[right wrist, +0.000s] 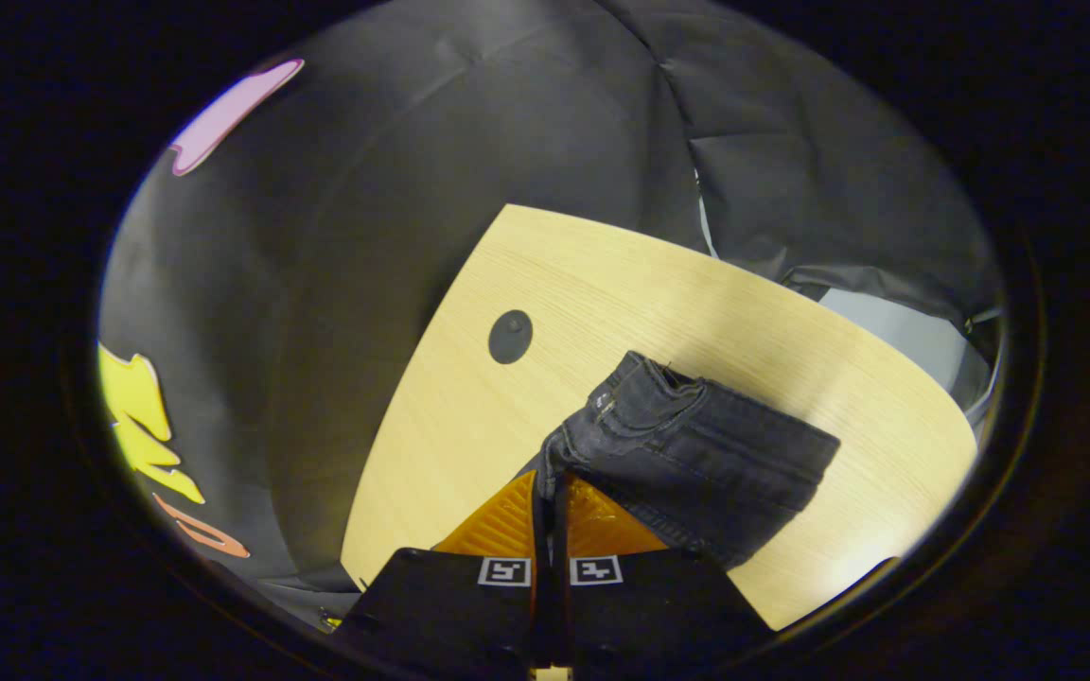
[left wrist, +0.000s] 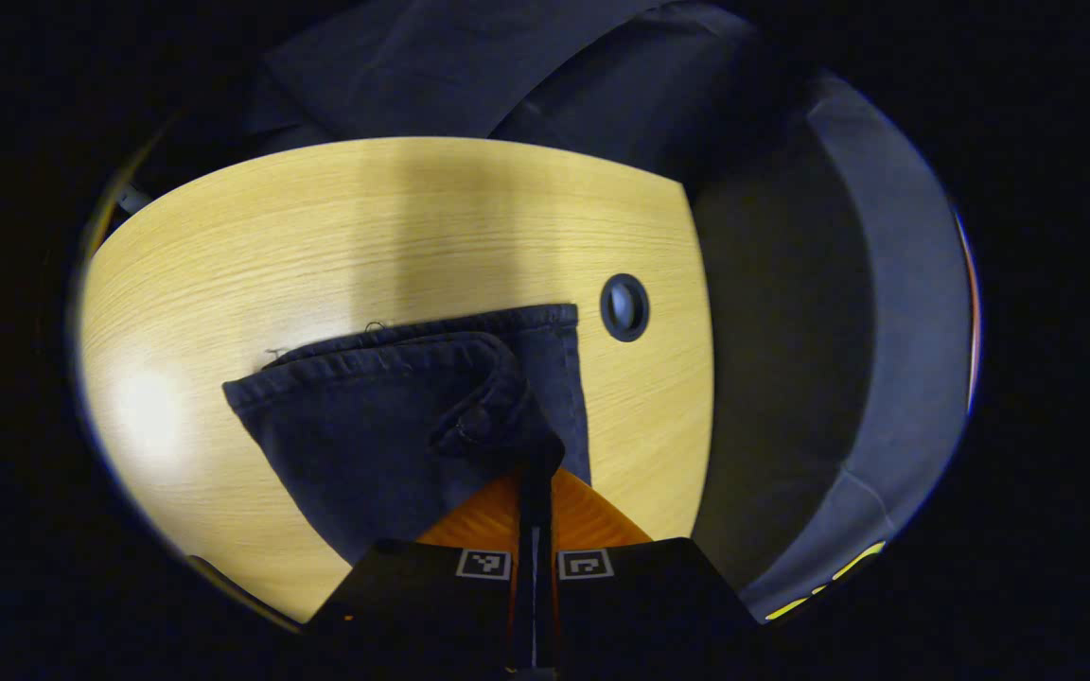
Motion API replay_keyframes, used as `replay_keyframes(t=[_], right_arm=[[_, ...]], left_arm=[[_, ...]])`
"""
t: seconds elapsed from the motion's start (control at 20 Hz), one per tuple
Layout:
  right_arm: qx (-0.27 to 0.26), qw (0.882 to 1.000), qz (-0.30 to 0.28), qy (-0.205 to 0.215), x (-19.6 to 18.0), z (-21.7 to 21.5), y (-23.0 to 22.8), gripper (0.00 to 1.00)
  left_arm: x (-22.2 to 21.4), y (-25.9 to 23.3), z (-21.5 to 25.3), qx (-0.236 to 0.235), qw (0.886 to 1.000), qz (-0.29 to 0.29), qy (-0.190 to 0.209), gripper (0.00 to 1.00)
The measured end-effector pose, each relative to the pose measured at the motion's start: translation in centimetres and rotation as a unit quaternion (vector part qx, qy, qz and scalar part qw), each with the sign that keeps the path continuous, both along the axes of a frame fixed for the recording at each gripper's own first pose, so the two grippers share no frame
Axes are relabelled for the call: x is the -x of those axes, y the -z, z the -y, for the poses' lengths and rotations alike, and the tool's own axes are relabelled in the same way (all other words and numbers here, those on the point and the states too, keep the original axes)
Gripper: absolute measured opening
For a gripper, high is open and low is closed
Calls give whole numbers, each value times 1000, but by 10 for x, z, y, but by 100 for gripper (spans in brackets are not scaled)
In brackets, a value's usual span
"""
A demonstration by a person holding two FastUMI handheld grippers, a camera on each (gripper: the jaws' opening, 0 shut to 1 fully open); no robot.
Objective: Grasp the waist and the cuffs of the jeans and fold them to make the two legs overlap; first hold the waist and fold one-third of the jeans toward the cuffs, then hold the cuffs and fold the remaining one-third in the same direction to finish folding.
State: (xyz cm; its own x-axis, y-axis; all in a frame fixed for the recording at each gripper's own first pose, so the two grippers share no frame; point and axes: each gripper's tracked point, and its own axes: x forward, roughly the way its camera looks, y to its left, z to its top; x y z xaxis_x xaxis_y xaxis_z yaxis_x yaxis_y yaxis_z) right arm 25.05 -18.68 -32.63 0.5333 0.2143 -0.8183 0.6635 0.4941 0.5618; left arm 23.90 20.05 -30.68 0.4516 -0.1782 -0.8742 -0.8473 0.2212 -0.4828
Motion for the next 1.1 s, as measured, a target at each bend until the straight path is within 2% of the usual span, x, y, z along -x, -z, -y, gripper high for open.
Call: replay_keyframes(t=[0.15,0.2,0.25,0.3,0.35,0.4,0.5,0.55,0.6,0.7,0.85,0.95,1.0,1.05,1.1], right_arm=[[1,1000,-13,0,-6,-2,21,0],[0,1000,-13,2,-8,-2,24,1],[0,1000,-14,4,-10,-3,28,2],[-4,1000,-8,7,-14,-3,27,6],[-5,1000,-6,11,-18,-6,30,9],[-4,1000,-2,13,-19,-6,28,18],[-3,1000,7,10,-22,-8,23,30],[-9,1000,21,13,-27,-13,17,47],[-9,999,38,21,-31,-10,9,64],[6,998,59,24,-32,-6,-10,98],[44,995,84,-19,-25,-5,-34,98],[101,988,106,-44,-12,6,-50,98],[132,983,116,-53,0,15,-59,98],[159,976,132,-63,11,19,-69,98],[189,968,144,-76,21,23,-76,98]], left_arm=[[-6,7,-1,5,1000,-10,3,7],[-9,4,-2,6,1000,-9,8,12],[-12,-4,-2,6,1000,-6,18,18],[-16,-12,-1,5,1000,0,28,30],[-24,-23,0,4,999,14,36,35],[-31,-33,2,-1,999,20,46,55],[-37,-50,-1,-31,998,10,62,94],[-42,-59,0,-35,997,14,67,100],[-46,-72,0,-33,997,17,72,97],[-57,-104,-4,-42,996,30,79,98],[-72,-160,-17,-65,993,52,83,98],[-82,-206,-16,-72,991,79,83,98],[-86,-232,-11,-80,987,97,97,99],[-74,-234,-7,-106,980,116,122,99],[-64,-247,-1,-142,968,140,155,99]])
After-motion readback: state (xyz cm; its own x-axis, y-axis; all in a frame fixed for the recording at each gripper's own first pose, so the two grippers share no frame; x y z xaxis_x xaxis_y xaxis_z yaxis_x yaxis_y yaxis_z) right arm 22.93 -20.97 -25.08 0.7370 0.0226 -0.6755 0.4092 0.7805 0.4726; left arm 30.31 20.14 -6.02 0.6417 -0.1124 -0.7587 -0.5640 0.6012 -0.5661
